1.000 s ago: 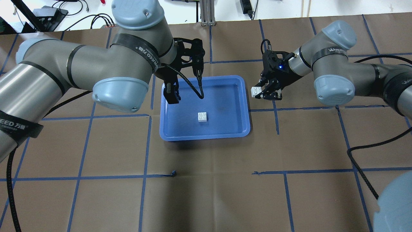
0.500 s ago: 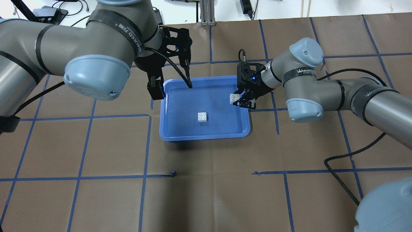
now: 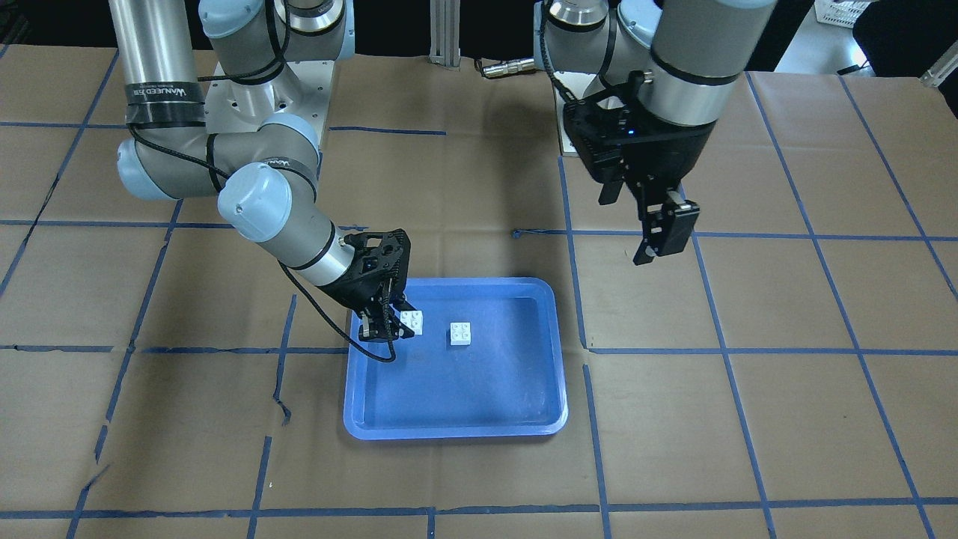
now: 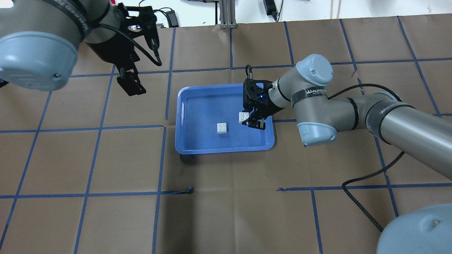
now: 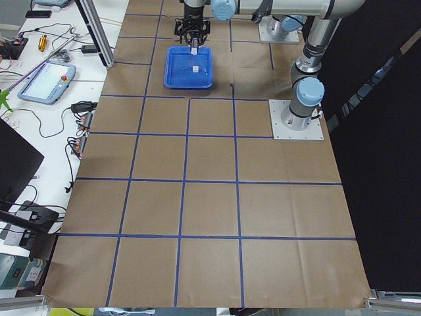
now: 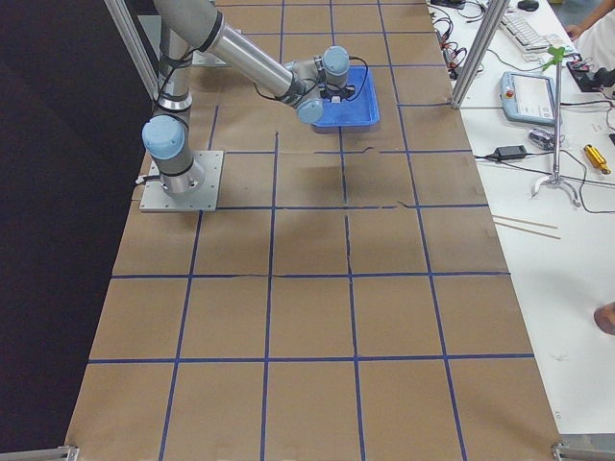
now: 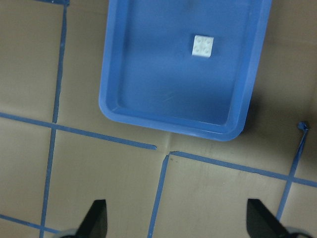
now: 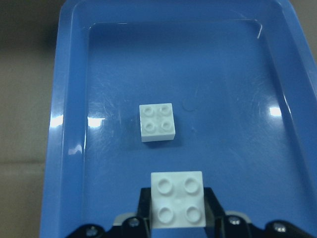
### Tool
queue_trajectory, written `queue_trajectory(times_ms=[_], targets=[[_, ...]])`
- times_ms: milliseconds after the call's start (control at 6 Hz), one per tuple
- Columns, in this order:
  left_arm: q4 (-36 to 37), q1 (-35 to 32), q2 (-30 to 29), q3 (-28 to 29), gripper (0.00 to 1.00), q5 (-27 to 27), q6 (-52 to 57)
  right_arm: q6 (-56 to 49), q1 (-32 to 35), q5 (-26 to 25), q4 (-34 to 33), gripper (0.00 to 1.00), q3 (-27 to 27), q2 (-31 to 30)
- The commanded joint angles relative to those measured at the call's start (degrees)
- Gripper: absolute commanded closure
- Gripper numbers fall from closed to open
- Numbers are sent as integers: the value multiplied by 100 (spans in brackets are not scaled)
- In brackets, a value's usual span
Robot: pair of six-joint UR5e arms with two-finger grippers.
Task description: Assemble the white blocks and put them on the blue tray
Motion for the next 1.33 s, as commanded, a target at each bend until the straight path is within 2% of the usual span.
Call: queue_trajectory(times_ms=[0, 167, 333, 667, 833, 1000, 1167], targets=[[-27, 211, 262, 9, 1, -182, -1334, 431, 100, -14, -488, 74, 32, 308], [-35, 202, 332, -26, 1, -172, -2903, 415, 109, -14, -656, 74, 23, 371], [-87, 202, 342, 52, 1, -172, -3415, 206, 109, -14, -693, 74, 23, 424], [-26, 202, 333, 61, 1, -190, -5335, 151, 161, -14, -746, 74, 41, 450], [-18, 193, 368, -78, 1, -198, -5475, 195, 240, -14, -754, 74, 41, 450], [-61, 202, 386, 69, 1, -172, -5520, 291, 267, -22, -763, 74, 41, 450], [-122, 184, 447, 70, 1, 63, -6173, 405, 267, -257, -755, 74, 41, 468]])
